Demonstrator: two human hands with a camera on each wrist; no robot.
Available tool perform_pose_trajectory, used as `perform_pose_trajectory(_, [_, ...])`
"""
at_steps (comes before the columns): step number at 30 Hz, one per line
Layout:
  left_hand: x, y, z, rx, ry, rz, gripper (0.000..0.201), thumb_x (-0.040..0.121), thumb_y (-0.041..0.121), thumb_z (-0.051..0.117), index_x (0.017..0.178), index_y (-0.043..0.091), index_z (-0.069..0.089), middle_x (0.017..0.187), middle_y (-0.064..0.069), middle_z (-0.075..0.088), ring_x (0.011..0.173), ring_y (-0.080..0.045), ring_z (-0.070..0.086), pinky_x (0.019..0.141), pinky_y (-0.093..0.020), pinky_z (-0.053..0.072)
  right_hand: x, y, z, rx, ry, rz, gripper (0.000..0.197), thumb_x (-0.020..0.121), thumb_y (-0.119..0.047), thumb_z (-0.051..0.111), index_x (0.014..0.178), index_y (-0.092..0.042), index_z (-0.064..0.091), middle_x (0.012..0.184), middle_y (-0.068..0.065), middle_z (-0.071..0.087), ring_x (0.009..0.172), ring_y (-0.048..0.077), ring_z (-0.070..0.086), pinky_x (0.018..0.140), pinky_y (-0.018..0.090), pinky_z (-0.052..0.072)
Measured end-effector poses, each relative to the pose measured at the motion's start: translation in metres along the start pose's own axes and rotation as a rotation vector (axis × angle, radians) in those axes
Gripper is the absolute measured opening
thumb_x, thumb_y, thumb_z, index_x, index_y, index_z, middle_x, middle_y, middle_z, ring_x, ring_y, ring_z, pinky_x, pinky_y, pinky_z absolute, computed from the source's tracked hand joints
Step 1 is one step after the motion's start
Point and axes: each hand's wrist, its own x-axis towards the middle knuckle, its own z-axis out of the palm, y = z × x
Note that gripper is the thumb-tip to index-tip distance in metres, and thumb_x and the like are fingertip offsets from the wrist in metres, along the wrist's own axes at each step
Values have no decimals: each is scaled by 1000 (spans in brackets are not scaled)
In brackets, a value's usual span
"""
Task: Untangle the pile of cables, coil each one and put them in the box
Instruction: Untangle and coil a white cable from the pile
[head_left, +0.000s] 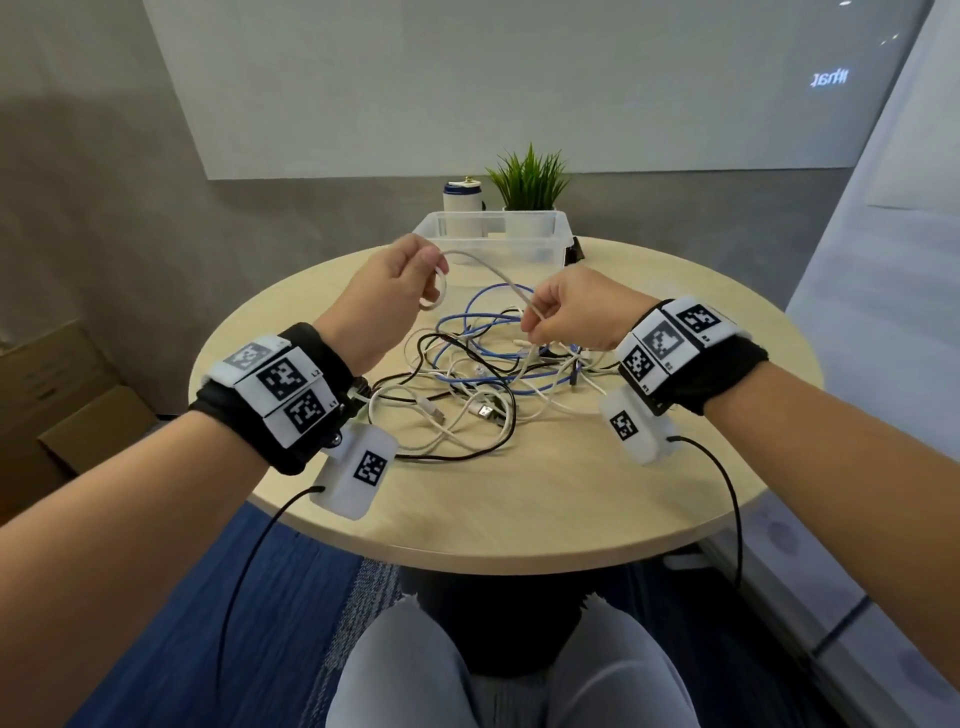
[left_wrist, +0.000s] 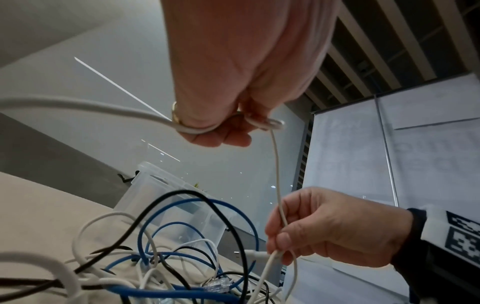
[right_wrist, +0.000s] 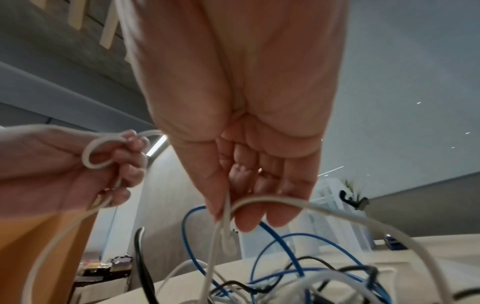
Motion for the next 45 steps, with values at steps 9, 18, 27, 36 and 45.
perform_pose_trajectory(9, [1,-14,-3,158,105,-175,17,100,19,38,90,15,51,75,-1,55,64,-12,52,47,-13,40,2,1,-11,86,72,26,23,95,-30,53,90,-20,73,87,-5,63,84,8,55,79,25,40])
perform_pose_trajectory(18, [-6,-14,0,546,22,-187,20,97,20,45,103,9,61,90,-5,59,82,-22,50,66,-26,34,5,-13,-18,515,139,18,37,102,-21,38,70,-13,56,67,0,66,71,11,57,72,27,44])
perform_pose_trajectory(27, [-28,-5,23,733,-396,-119,9,80,22,62,73,16,59,71,2,58,68,-21,53,61,-28,44,-2,-43,-10,1425,85,-33,29,105,-14,25,90,-3,47,94,22,66,85,29,70,69,32,59])
perform_pose_trajectory(36, [-25,18,9,796,-450,-224,15,85,23,55,87,11,64,69,0,52,64,-16,46,55,-23,35,-1,-33,19,-96,115,-182,28,101,-14,37,109,-5,63,104,12,61,98,26,56,76,25,37])
perform_pose_trajectory(45, [-12,12,-8,743,-158,-197,18,94,12,35,102,11,51,76,-2,50,74,-24,48,55,-29,32,-1,-36,19,-226,-58,-171,37,100,-39,40,91,-11,62,93,7,62,85,20,53,76,32,40])
